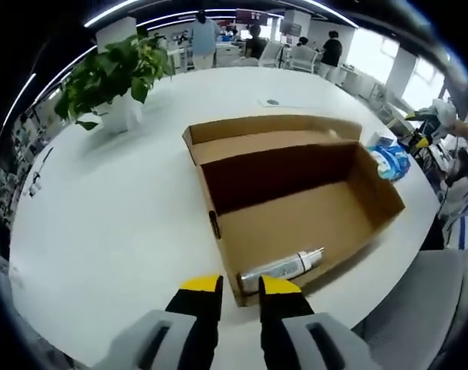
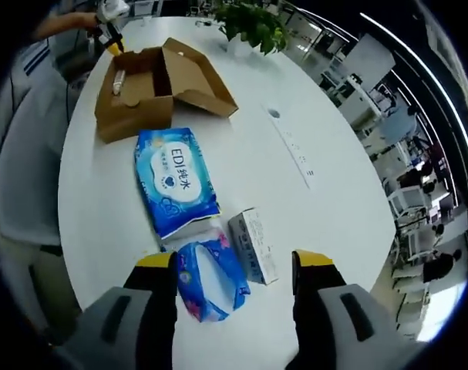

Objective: Operate the shoe box by opening the lid, removing the specified soft item, and placing it in the target area until the item is outside and the box remains undamaged.

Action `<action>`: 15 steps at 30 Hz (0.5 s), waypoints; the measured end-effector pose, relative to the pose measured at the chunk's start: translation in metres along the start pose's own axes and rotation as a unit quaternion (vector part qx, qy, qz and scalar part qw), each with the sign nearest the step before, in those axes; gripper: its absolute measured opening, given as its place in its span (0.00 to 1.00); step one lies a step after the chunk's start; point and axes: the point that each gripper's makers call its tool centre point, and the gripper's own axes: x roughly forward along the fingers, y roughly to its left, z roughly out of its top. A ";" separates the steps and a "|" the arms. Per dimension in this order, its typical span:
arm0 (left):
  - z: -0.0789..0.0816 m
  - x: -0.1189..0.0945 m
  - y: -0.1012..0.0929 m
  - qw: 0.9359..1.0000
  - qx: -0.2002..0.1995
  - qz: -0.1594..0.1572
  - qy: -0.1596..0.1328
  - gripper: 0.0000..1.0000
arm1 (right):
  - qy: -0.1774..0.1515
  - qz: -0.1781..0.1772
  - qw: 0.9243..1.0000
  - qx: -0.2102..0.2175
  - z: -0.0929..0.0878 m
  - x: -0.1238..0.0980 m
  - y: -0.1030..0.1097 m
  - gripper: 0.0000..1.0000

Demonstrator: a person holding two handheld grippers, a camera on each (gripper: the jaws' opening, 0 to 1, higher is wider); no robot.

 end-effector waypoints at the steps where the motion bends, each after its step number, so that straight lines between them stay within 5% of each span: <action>1: 0.003 -0.001 0.000 1.000 0.004 -0.001 -0.002 0.20 | -0.004 -0.004 1.000 0.003 0.002 -0.002 0.002 0.61; 9: 0.027 -0.003 -0.005 0.997 0.077 -0.025 -0.009 0.28 | -0.036 -0.019 0.998 0.049 0.010 -0.019 0.026 0.70; 15: 0.031 0.003 -0.010 0.991 0.124 -0.047 0.008 0.30 | -0.065 -0.024 0.993 0.095 0.019 -0.023 0.053 0.74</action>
